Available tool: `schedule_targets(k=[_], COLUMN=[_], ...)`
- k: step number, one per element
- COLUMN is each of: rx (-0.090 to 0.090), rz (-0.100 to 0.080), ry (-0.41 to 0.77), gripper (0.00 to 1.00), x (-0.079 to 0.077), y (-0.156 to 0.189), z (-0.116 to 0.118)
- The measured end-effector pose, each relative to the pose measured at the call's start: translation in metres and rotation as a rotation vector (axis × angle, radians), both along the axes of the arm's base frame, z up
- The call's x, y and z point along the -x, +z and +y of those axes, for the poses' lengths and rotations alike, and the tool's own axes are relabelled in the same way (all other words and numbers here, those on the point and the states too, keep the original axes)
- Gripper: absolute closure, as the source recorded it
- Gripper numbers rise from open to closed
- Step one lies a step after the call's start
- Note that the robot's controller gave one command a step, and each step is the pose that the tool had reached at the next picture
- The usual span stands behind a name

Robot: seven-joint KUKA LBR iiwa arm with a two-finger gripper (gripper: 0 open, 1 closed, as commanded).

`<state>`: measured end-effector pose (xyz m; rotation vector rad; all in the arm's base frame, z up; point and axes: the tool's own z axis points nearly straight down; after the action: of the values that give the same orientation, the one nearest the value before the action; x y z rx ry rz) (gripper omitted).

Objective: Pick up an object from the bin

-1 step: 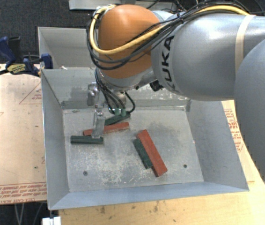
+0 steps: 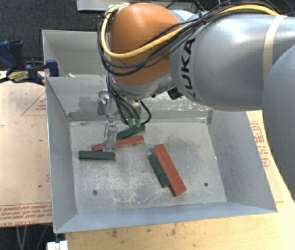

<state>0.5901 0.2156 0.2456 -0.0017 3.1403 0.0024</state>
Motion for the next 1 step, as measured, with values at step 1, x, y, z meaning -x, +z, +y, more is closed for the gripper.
schedule_targets(k=[1], rx=[-0.001], rz=[-0.005], ry=[0.072], gripper=[0.0], x=[-0.0048], y=[-0.0509], z=[-0.0095])
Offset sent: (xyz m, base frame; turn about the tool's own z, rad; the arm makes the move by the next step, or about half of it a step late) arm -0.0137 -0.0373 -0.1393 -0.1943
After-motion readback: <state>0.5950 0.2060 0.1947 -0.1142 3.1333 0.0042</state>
